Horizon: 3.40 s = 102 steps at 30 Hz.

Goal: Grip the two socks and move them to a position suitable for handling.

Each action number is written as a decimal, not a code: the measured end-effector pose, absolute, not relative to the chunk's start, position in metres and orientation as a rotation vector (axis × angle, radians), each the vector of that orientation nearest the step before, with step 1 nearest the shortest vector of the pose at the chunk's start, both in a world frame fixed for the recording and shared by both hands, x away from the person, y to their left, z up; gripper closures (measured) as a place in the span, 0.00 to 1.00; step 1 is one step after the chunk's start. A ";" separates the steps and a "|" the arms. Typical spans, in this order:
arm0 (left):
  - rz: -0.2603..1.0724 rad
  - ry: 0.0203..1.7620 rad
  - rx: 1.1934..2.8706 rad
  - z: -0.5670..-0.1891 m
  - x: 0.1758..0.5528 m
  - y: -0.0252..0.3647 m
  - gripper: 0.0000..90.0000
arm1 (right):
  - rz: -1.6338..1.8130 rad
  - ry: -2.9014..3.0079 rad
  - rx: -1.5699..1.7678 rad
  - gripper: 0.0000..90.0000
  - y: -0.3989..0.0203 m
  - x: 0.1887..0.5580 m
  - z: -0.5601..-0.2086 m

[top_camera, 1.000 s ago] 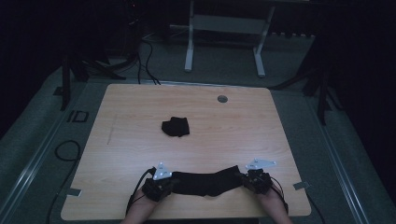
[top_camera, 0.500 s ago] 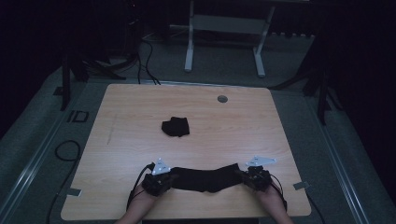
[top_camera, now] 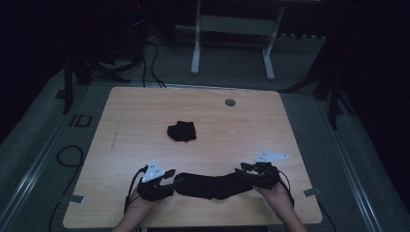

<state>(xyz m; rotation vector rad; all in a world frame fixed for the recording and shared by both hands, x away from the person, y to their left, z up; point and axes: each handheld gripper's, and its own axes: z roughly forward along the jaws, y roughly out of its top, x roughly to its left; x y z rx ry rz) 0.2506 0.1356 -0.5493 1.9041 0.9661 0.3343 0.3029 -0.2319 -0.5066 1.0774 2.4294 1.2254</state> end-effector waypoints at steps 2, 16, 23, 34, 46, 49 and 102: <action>0.337 0.974 1.901 -0.551 0.252 0.144 0.54 | 1.227 2.426 1.030 0.62 -0.219 0.312 -0.496; 0.377 1.000 1.863 -0.559 0.252 0.158 0.52 | 1.220 2.509 1.007 0.51 -0.103 0.417 -0.477; 0.376 1.007 1.838 -0.560 0.251 0.162 0.49 | 1.153 2.486 1.040 0.48 -0.054 0.449 -0.491; 0.360 1.018 1.837 -0.561 0.251 0.164 0.49 | 0.878 2.466 1.112 0.33 -0.005 0.483 -0.531; 0.352 1.038 1.813 -0.559 0.252 0.166 0.49 | 0.869 2.470 1.055 0.67 -0.002 0.466 -0.553; 0.346 1.041 1.816 -0.559 0.252 0.165 0.49 | 0.872 2.488 1.026 0.81 -0.003 0.463 -0.552; 0.183 0.811 1.830 -0.506 0.306 0.077 0.96 | 1.385 2.425 0.842 0.86 -0.170 0.319 -0.468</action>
